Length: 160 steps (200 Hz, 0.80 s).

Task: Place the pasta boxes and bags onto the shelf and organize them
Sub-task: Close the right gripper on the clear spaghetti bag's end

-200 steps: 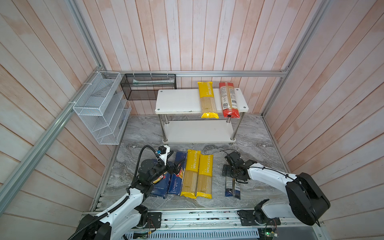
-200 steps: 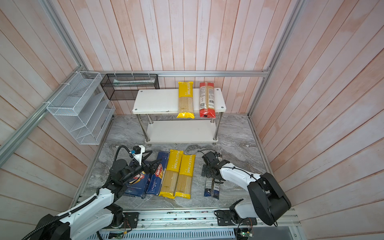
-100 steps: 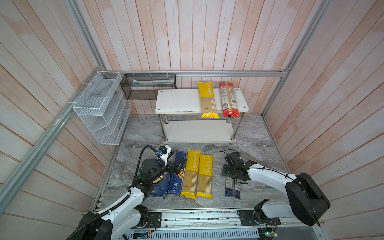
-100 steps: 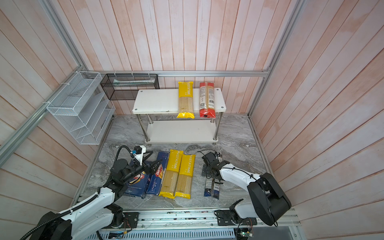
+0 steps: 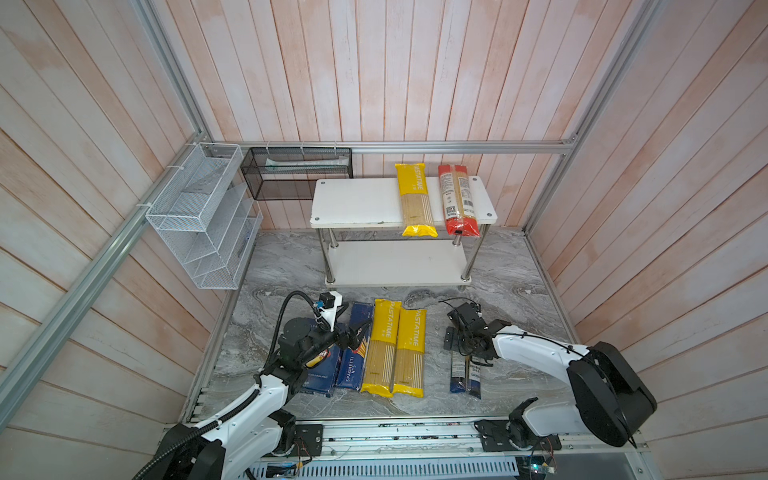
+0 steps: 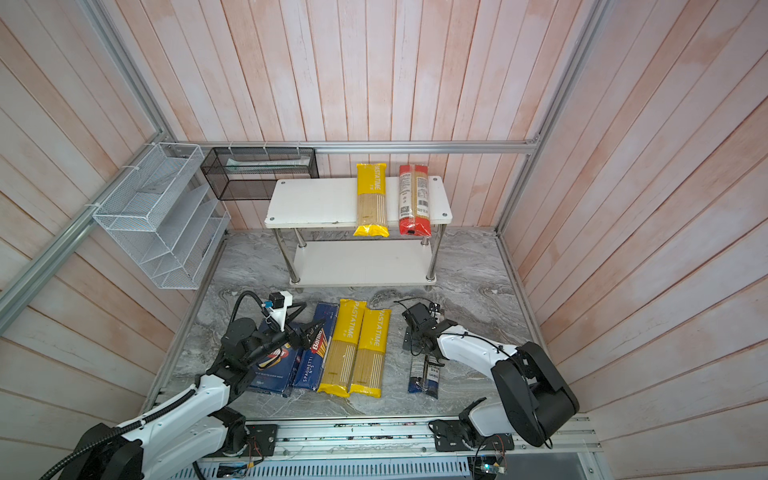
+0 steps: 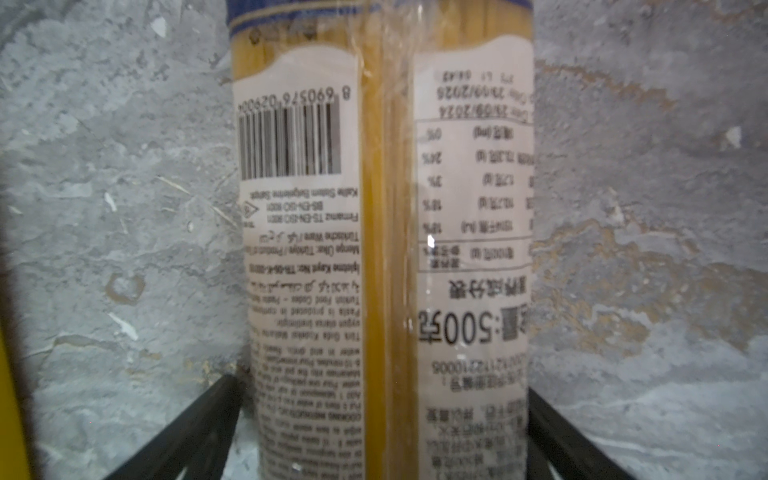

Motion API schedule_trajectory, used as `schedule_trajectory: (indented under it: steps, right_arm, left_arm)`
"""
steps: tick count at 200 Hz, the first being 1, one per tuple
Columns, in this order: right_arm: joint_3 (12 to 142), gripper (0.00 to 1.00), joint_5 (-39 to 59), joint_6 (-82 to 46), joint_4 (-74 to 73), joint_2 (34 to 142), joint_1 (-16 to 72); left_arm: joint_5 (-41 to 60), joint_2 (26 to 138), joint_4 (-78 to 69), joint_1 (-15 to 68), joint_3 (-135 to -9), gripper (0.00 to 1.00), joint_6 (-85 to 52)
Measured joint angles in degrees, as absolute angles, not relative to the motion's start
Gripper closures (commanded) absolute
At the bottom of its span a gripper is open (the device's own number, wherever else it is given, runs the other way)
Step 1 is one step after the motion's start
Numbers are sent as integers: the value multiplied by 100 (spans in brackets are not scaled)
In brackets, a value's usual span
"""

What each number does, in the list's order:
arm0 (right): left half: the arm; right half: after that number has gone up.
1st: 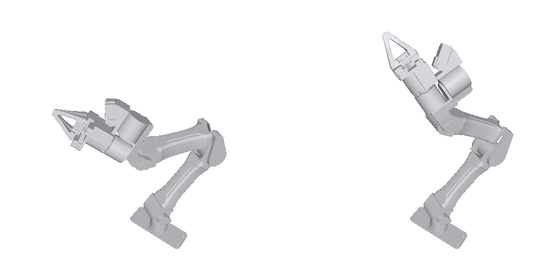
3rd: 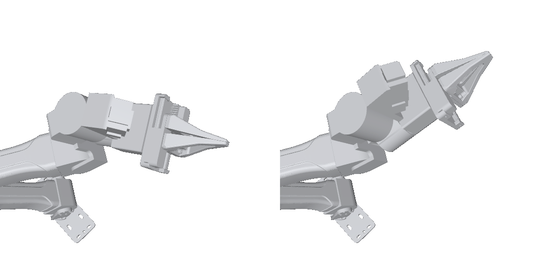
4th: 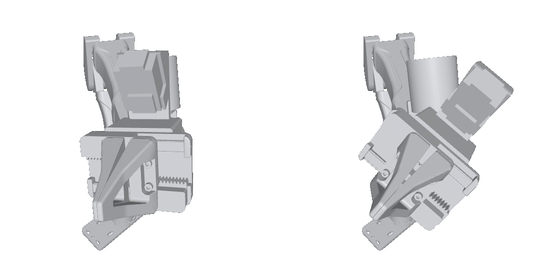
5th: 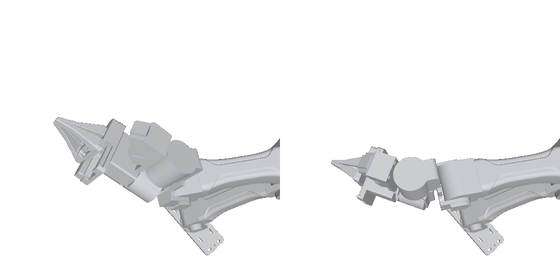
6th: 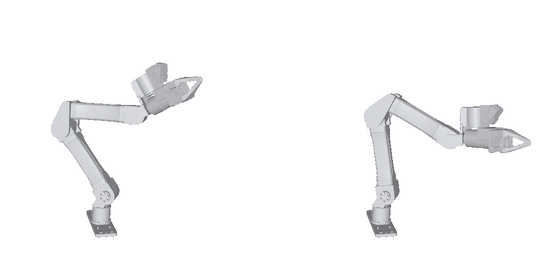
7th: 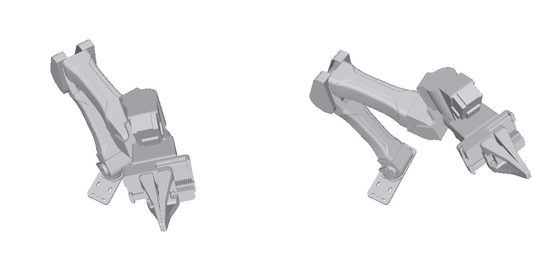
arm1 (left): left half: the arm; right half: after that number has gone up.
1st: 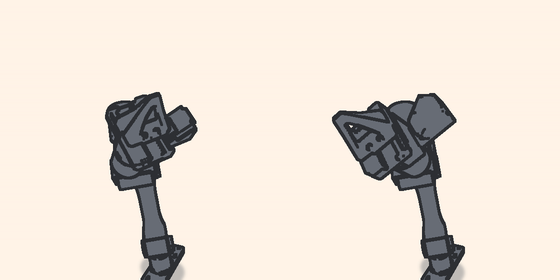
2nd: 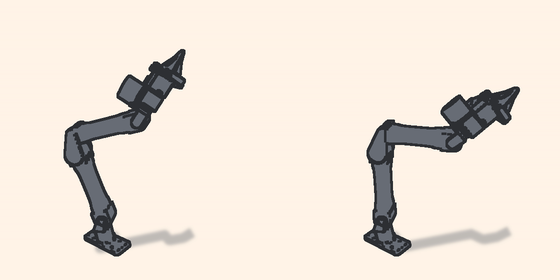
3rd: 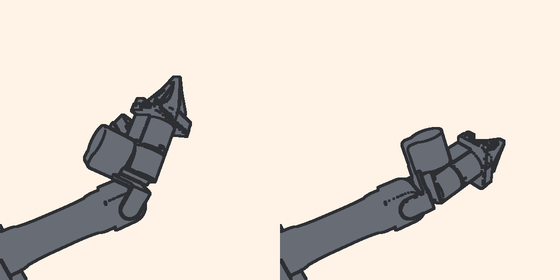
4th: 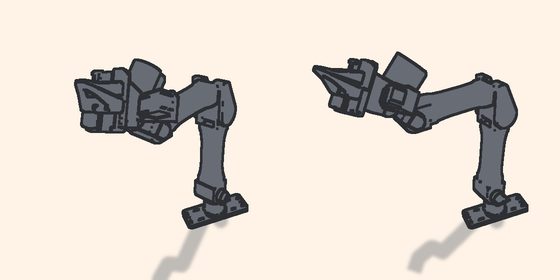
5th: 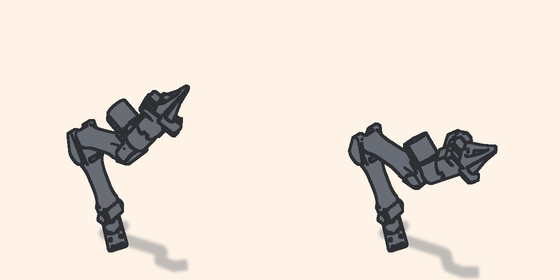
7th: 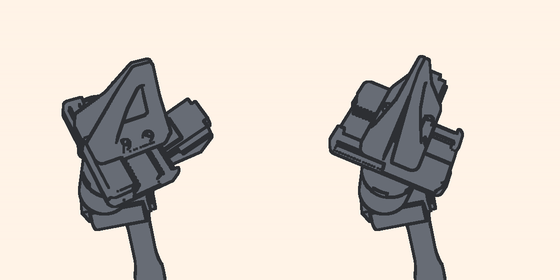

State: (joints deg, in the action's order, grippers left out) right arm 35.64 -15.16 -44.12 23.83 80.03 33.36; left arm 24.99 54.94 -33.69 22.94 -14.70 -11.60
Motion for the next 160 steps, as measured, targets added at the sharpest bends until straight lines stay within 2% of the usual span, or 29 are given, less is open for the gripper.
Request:
schedule_trajectory:
  steps: [39,160]
  right_arm:
    - [3411,15,-1516,-4392,2346,7815,3400]
    - [3269,29,-1553,-4394,2303,7627,3452]
  left_arm:
    - [2460,5459,-3339,2294,-1470,0,-1160]
    - [2331,5358,-3273,2333,-1470,0,-1131]
